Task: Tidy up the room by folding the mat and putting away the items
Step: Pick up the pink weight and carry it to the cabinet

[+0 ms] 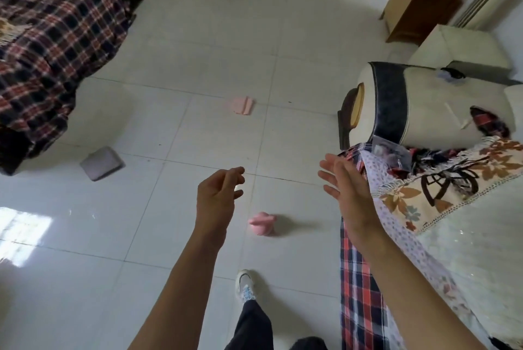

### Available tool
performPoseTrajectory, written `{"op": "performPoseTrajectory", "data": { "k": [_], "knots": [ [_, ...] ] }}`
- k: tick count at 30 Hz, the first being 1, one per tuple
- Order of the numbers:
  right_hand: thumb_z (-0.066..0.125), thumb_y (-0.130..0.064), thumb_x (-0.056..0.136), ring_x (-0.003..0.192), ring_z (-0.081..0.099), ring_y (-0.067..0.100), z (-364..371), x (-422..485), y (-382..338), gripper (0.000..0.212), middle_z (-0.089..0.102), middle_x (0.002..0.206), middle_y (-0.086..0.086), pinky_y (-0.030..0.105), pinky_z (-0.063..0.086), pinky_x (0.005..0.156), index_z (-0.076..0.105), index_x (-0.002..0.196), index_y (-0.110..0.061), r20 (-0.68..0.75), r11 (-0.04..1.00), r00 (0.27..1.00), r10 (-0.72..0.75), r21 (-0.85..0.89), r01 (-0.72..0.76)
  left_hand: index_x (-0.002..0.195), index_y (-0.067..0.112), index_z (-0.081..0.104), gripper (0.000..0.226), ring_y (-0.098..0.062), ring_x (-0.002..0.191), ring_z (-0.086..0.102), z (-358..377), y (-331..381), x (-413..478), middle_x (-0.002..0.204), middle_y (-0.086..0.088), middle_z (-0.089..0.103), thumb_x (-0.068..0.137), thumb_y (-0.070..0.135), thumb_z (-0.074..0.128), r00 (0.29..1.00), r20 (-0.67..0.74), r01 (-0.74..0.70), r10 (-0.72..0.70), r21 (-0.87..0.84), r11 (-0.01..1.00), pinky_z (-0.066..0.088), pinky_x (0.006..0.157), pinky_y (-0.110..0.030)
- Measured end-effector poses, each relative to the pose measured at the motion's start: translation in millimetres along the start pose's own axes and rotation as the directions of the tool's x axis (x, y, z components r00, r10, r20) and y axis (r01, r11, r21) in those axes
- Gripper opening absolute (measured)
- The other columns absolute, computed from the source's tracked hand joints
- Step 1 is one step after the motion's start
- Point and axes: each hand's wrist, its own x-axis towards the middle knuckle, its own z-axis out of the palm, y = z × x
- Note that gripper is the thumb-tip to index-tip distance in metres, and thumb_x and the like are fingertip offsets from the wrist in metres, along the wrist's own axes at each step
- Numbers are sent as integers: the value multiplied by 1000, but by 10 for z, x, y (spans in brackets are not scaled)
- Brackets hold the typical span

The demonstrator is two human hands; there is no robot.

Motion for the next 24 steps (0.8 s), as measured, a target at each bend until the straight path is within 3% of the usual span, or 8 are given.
{"op": "performPoseTrajectory", "data": {
  "k": [2, 4, 9, 15, 21, 24],
  "knots": [
    [36, -36, 107, 122, 59, 10, 77, 228, 91, 39, 61, 133, -4, 37, 45, 109, 54, 138, -20, 10, 999, 999, 32, -7, -32, 103, 18, 72, 13, -16, 101, 70, 18, -86, 228, 104, 2, 75, 94, 11, 67, 999, 31, -20, 19, 49, 999, 58, 93, -41],
    [37, -36, 106, 123, 59, 10, 144, 492, 245, 39, 62, 133, -3, 39, 44, 110, 54, 137, -20, 23, 998, 998, 62, -13, -61, 113, 20, 68, 24, -11, 104, 70, 77, -253, 486, 113, 6, 73, 92, 8, 69, 998, 55, -12, 7, 91, 996, 56, 96, -40],
    [37, -41, 105, 124, 58, 7, 239, 1140, 845, 41, 61, 133, -7, 40, 42, 113, 54, 137, -22, 65, 993, 992, 110, -56, -107, 121, 17, 68, 24, -12, 108, 67, 305, -855, 1075, 113, 8, 72, 100, 16, 58, 997, 52, 50, -58, 141, 989, 57, 94, -36],
    [39, -54, 96, 124, 56, 2, 372, 1817, 2095, 46, 61, 132, -11, 34, 42, 110, 55, 132, -31, 130, 984, 980, 151, -114, -137, 117, 17, 70, 22, -17, 102, 68, 486, -2117, 1740, 108, 8, 73, 101, 16, 56, 994, -6, 106, -107, 209, 972, 58, 92, -45],
    [42, -62, 89, 127, 54, 2, 538, 2246, 3611, 48, 62, 131, -13, 39, 38, 115, 57, 126, -36, 153, 969, 968, 197, -184, -168, 114, 20, 70, 21, -14, 106, 68, 613, -3611, 2215, 111, 9, 72, 100, 17, 56, 985, -23, 169, -169, 260, 951, 55, 97, -48],
    [42, -61, 88, 128, 53, 4, 624, 2357, 4298, 44, 61, 133, -12, 37, 38, 115, 58, 122, -38, 146, 963, 965, 217, -192, -188, 105, 28, 71, 19, -12, 105, 68, 633, -4253, 2357, 106, 11, 73, 91, 27, 57, 981, -7, 187, -192, 283, 941, 55, 97, -48]
  ]
}}
